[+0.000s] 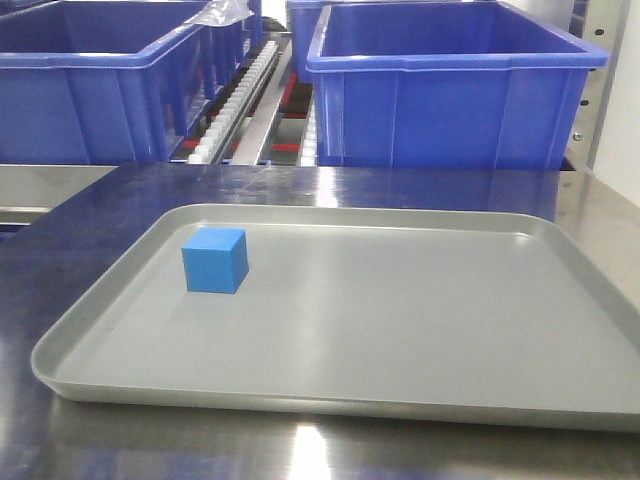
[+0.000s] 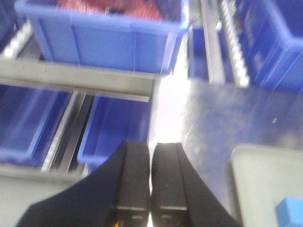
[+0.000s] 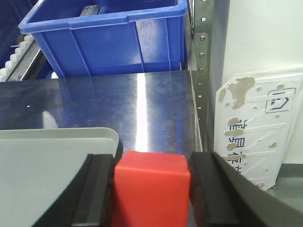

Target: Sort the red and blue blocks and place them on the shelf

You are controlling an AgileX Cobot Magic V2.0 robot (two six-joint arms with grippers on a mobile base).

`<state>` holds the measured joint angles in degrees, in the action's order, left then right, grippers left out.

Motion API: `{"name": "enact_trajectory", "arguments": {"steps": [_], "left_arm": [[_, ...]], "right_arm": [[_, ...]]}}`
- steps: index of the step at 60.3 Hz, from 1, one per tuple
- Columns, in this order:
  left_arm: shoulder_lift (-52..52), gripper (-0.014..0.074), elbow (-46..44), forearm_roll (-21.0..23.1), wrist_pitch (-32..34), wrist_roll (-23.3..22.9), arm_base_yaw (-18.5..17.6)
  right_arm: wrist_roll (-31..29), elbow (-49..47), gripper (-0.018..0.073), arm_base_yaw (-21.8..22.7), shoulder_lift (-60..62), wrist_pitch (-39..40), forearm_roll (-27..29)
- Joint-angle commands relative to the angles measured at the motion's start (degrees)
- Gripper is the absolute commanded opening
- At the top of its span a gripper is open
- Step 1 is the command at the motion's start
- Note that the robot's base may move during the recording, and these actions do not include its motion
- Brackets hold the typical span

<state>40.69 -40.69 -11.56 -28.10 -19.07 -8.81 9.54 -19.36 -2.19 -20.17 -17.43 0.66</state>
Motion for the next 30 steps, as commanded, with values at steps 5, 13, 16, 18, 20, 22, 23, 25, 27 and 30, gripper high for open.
{"name": "enact_trajectory", "arguments": {"steps": [5, 13, 16, 18, 20, 22, 23, 25, 27, 30], "left_arm": [[0.14, 0.0123, -2.18, 1.41, 2.94, -0.04, -0.48], [0.14, 0.0123, -2.18, 0.37, 3.75, -0.04, -0.48], [0.14, 0.0123, -2.18, 0.39, 3.05, -0.04, -0.48], [0.14, 0.0123, -2.18, 0.39, 2.38, -0.04, -0.48], [0.25, 0.0123, -2.18, 0.39, 1.69, -0.04, -0.48], [0.39, 0.0123, -2.18, 0.39, 1.33, -0.04, -0.48], [0.67, 0.0123, -2.18, 0.73, 1.20, -0.04, -0.48], [0.67, 0.0123, -2.18, 1.16, 1.06, -0.04, -0.48], [0.78, 0.0123, -2.18, 1.56, 0.48, -0.04, -0.48], [1.34, 0.0123, -2.18, 2.31, -0.26, -0.04, -0.48]], "right_arm": [[-0.07, -1.64, 0.0051, 0.46, -0.12, 5.20, -0.66], [-0.07, -1.64, 0.0051, 0.46, -0.12, 5.20, -0.66], [-0.07, -1.64, 0.0051, 0.46, -0.12, 5.20, -0.66], [-0.07, -1.64, 0.0051, 0.46, -0.12, 5.20, -0.66], [-0.07, -1.64, 0.0051, 0.46, -0.12, 5.20, -0.66], [-0.07, -1.64, 0.0051, 0.46, -0.12, 5.20, -0.66], [-0.07, -1.64, 0.0051, 0.46, -0.12, 5.20, -0.66], [-0.07, -1.64, 0.0051, 0.46, -0.12, 5.20, -0.66], [-0.07, -1.64, 0.0051, 0.46, -0.12, 5.20, -0.66], [-0.07, -1.64, 0.0051, 0.46, -0.12, 5.20, -0.66]]}}
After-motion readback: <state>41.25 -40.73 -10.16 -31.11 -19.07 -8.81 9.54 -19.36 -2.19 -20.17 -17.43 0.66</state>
